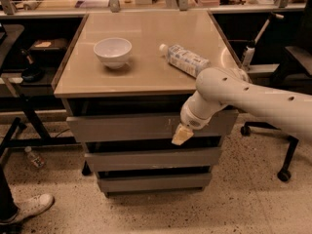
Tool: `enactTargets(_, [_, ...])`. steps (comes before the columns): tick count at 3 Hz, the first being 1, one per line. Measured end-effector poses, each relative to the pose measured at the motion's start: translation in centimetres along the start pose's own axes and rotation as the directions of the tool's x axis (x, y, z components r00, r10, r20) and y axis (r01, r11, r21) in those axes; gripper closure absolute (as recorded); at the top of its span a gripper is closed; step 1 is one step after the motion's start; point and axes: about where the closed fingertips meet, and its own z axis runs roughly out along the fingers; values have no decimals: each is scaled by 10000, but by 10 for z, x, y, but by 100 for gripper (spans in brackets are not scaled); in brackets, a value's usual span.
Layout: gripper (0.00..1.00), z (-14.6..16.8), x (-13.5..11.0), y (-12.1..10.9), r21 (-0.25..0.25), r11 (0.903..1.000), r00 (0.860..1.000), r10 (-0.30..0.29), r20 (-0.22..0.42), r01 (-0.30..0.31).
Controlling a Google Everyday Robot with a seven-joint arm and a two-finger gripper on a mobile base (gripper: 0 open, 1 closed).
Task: Open top drawer
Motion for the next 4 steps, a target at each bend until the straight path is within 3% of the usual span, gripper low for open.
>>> enactTargets(2, [89,0,0,0,-2,10000,10000,0,0,0])
enactTargets(3, [100,0,0,0,-2,10000,10000,0,0,0])
enactTargets(4, [100,0,0,0,-2,10000,10000,0,-1,0])
